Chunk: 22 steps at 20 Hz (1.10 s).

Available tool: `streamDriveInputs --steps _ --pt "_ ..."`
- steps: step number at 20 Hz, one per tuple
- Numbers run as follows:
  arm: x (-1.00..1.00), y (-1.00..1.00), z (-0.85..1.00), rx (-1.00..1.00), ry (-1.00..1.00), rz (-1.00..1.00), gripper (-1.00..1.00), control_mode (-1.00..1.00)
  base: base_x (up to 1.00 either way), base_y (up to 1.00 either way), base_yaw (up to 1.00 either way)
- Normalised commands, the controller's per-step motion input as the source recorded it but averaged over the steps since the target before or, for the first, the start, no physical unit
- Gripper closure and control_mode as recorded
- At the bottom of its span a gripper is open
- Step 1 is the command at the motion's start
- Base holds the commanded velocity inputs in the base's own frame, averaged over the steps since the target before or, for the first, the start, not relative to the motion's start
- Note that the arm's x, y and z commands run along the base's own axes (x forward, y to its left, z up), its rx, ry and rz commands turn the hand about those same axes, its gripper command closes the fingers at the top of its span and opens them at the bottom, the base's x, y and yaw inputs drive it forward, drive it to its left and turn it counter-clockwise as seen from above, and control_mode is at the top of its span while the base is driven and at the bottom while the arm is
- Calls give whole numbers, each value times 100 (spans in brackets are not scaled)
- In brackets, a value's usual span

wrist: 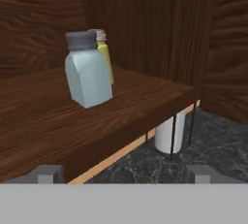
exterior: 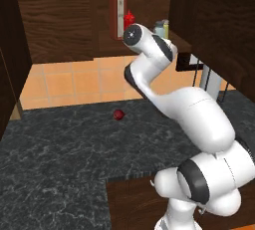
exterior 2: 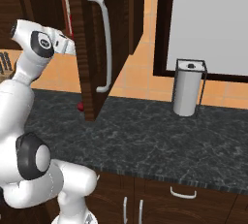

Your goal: Put the shaker and condiment bottle from the counter next to their counterparts in the cabinet.

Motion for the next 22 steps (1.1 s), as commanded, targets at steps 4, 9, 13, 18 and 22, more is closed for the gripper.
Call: streamDriveInputs --steps 4,9,13,18,22 --pt "-100 30 0 5 0 3 -100 -100 0 0 0" --pt "-100 29 0 7 0 6 -100 -100 0 0 0" --pt "-100 46 0 2 -2 8 -100 -100 0 0 0" --pt "-100 44 0 2 -2 7 -100 -100 0 0 0" --pt "-100 45 -1 2 0 6 -100 -100 0 0 0"
